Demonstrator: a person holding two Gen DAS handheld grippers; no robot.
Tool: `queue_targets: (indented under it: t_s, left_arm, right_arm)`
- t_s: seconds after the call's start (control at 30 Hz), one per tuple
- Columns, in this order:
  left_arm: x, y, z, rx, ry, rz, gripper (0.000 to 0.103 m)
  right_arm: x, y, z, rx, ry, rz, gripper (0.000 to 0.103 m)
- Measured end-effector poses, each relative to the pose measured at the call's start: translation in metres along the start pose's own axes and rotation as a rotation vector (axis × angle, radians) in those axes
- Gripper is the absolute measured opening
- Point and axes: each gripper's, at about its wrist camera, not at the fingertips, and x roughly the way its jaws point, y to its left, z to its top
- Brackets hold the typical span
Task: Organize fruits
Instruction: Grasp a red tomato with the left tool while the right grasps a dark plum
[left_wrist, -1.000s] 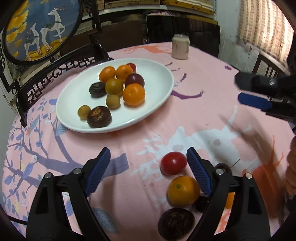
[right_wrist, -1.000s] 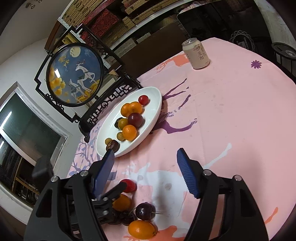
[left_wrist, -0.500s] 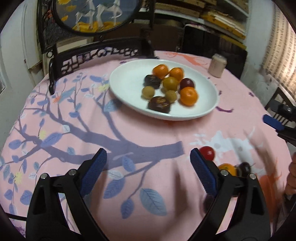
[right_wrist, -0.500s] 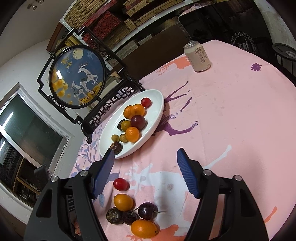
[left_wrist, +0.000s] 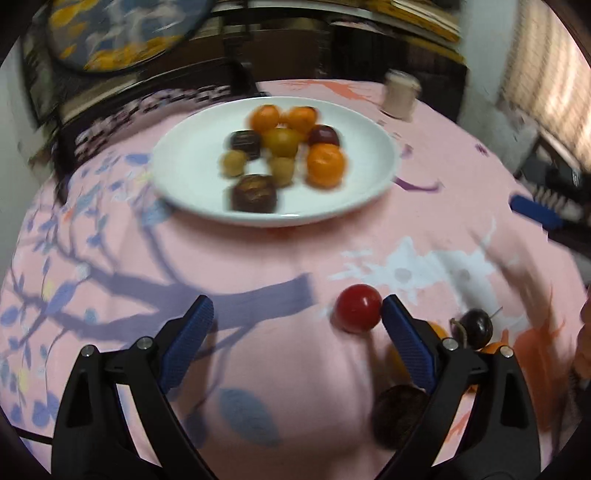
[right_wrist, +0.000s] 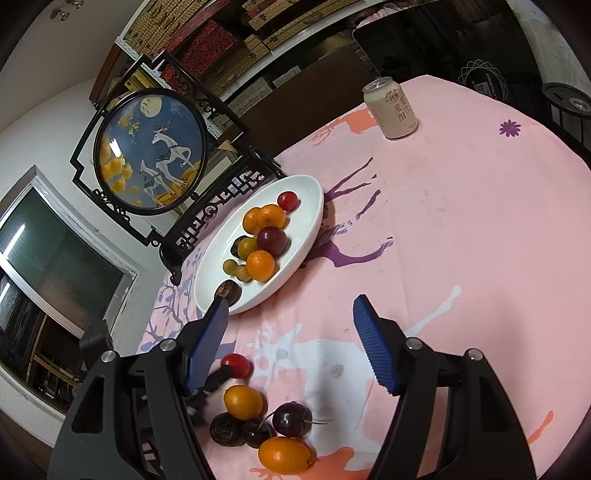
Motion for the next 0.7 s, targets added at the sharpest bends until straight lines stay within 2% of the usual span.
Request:
queue_targets:
  t_s: [0.07,0.17,0.23,0.37,0.43,0.5,0.57,0.7]
  left_arm:
    - [-0.013,0.021,-0.004,-0.058,-0.036,0.041,0.093]
    - [-0.024,0.044,-0.010,-0.138,-0.054,0.005,0.093]
    - [-0.025,0.045,-0.013,-0.145,-0.055,0.001,0.093]
    - [-0.023,0.018,-0.014,-0.041,-0.073,0.011,0.091]
    - [-0.020,-0.003,-0.015,0.055,-0.084,0.052,0.090]
    - [-0.015,-0.016,-0.017,0.118,-0.086,0.077,0.087]
    - [-0.009,-0.023,-0.017,0.148,-0.068,0.061,0.076]
    - [0.002,-0.029,-0.017,0.183,-0.036,0.028,0.067]
  right_arm:
    - [-0.001,-0.001,0.001,0.000,-0.005,0.001,0.070]
    - [-0.003,0.000,0.001,0.001,-0.007,0.010,0.070]
    - [-0.002,0.000,0.001,0.001,-0.004,0.013,0.070]
    - [-0.004,0.001,0.001,-0.003,-0.009,0.015,0.070]
    - [-0.004,0.001,0.001,-0.002,-0.010,0.015,0.070]
    - [-0.004,0.001,0.001,-0.002,-0.008,0.015,0.070]
    - [-0.004,0.001,0.001,-0.002,-0.008,0.016,0.070]
    - [-0.004,0.001,0.001,-0.002,-0.009,0.015,0.070]
